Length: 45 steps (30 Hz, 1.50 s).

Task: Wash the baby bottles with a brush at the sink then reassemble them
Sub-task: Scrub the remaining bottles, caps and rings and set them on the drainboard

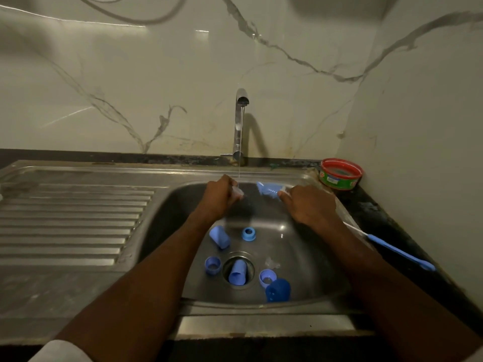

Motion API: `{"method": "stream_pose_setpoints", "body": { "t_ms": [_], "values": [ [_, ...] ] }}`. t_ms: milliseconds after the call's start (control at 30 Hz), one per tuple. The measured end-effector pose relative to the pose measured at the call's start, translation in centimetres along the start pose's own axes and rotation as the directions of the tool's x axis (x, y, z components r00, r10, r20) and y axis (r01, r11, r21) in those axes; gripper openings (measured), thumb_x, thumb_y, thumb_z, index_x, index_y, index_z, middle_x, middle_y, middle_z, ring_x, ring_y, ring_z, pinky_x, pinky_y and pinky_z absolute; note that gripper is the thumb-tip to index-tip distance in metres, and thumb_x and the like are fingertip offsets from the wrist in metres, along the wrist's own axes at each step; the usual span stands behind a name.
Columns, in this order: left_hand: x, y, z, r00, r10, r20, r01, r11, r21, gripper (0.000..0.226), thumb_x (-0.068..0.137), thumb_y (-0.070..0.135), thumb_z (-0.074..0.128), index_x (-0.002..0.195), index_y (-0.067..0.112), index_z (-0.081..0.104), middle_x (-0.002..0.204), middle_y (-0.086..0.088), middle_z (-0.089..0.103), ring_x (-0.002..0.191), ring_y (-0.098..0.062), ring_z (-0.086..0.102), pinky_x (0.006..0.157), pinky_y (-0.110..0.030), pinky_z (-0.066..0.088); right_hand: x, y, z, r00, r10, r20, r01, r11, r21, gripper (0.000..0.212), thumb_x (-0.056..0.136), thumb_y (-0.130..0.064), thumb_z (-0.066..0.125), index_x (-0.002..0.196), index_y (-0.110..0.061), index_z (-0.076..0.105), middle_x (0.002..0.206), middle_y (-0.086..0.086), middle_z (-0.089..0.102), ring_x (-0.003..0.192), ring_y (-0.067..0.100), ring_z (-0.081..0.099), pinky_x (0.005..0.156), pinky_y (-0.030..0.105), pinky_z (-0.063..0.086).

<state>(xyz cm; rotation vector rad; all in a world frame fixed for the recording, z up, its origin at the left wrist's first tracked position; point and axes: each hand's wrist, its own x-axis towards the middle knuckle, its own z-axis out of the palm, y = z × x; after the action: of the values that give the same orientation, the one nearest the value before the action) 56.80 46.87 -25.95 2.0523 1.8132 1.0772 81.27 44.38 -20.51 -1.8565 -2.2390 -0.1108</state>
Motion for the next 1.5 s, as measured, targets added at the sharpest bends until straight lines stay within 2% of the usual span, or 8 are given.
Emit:
{"method": "stream_pose_setpoints", "body": {
  "t_ms": [267, 500, 733, 967, 1067, 1167, 1367, 1500],
  "values": [
    [-0.1, 1.2, 0.5, 0.987, -0.020, -0.161, -0.024, 0.964, -0.263, 0.028, 0.098, 0.028, 0.066, 0.119, 0.010, 0.068, 0.099, -0.005, 0.073, 0.084, -0.016, 0.070, 0.080, -0.029, 0.056, 0.0, 0.0, 0.6, 0.998, 0.014, 0.069, -0.015, 1.000, 0.018, 0.055, 0.101, -0.062, 0.035, 0.127, -0.023, 0.063, 0.124, 0.008, 0.067, 0.111, 0.027, 0.062, 0.098, 0.049, 0.049],
    [-0.3, 2.9, -0.6, 0.765, -0.442, 0.468, 0.587, 0.180, -0.789, 0.025, 0.105, 0.020, 0.050, 0.089, 0.004, 0.062, 0.086, -0.016, 0.072, 0.070, -0.017, 0.070, 0.055, -0.023, 0.058, 0.0, -0.2, 0.5, 0.994, 0.018, 0.109, -0.017, 1.000, -0.005, 0.058, 0.103, -0.061, 0.033, 0.136, -0.020, 0.057, 0.133, 0.009, 0.062, 0.118, 0.027, 0.059, 0.100, 0.044, 0.046],
    [-0.8, 2.9, -1.4, 0.703, -0.442, 0.557, 0.576, -0.104, -0.811, 0.022, 0.103, 0.017, 0.054, 0.095, 0.000, 0.063, 0.091, -0.015, 0.067, 0.073, -0.018, 0.073, 0.062, -0.024, 0.062, -0.5, -0.8, 0.6, 0.994, 0.002, 0.110, -0.003, 1.000, 0.011, 0.056, 0.103, -0.061, 0.033, 0.132, -0.021, 0.059, 0.133, 0.006, 0.062, 0.119, 0.025, 0.058, 0.099, 0.044, 0.045],
    [-2.1, 3.0, -3.3, 0.881, -0.470, 0.060, 0.369, 0.602, -0.709, 0.015, 0.094, 0.023, 0.072, 0.099, 0.009, 0.068, 0.090, -0.012, 0.072, 0.087, -0.028, 0.072, 0.078, -0.038, 0.062, -1.8, -1.3, -0.9, 0.999, -0.034, 0.011, 0.032, 0.983, 0.183, 0.055, 0.103, -0.061, 0.034, 0.120, -0.021, 0.067, 0.114, 0.007, 0.070, 0.100, 0.023, 0.064, 0.091, 0.042, 0.052],
    [-2.9, 3.8, -4.8, 0.900, -0.416, -0.134, 0.195, 0.657, -0.728, 0.027, 0.089, 0.034, 0.077, 0.097, 0.010, 0.071, 0.087, -0.011, 0.076, 0.086, -0.025, 0.076, 0.081, -0.040, 0.062, -2.7, -1.7, -2.7, 0.963, -0.066, -0.261, 0.103, 0.986, 0.130, 0.046, 0.104, -0.054, 0.038, 0.108, -0.020, 0.069, 0.093, 0.003, 0.071, 0.074, 0.016, 0.058, 0.061, 0.028, 0.040],
    [-5.5, 3.8, -3.7, 0.918, -0.398, -0.004, 0.386, 0.894, -0.228, 0.023, 0.094, 0.031, 0.071, 0.087, 0.009, 0.071, 0.080, -0.011, 0.075, 0.076, -0.021, 0.075, 0.081, -0.041, 0.062, -3.7, -2.4, -2.4, 0.979, -0.114, -0.168, 0.109, 0.993, -0.039, 0.048, 0.104, -0.057, 0.034, 0.115, -0.024, 0.068, 0.103, 0.003, 0.071, 0.086, 0.021, 0.064, 0.067, 0.031, 0.042],
    [-3.9, 4.9, -4.1, 0.901, -0.392, -0.184, 0.203, 0.758, -0.621, 0.014, 0.093, 0.035, 0.071, 0.095, 0.021, 0.075, 0.091, 0.000, 0.076, 0.088, -0.015, 0.073, 0.083, -0.036, 0.061, -3.7, -3.3, -3.9, 0.949, -0.051, -0.312, 0.067, 0.997, 0.040, 0.046, 0.105, -0.056, 0.031, 0.122, -0.022, 0.058, 0.098, 0.003, 0.070, 0.072, 0.020, 0.057, 0.063, 0.031, 0.037],
    [-3.8, 5.0, -1.8, 0.835, -0.523, 0.169, 0.439, 0.450, -0.778, 0.016, 0.090, 0.024, 0.074, 0.098, 0.011, 0.074, 0.096, -0.012, 0.075, 0.089, -0.021, 0.070, 0.085, -0.035, 0.058, -4.1, -5.3, -2.8, 0.960, -0.095, -0.262, 0.110, 0.993, 0.040, 0.049, 0.104, -0.054, 0.032, 0.137, -0.019, 0.042, 0.104, 0.008, 0.069, 0.087, 0.027, 0.067, 0.071, 0.037, 0.049]
  ]
}}
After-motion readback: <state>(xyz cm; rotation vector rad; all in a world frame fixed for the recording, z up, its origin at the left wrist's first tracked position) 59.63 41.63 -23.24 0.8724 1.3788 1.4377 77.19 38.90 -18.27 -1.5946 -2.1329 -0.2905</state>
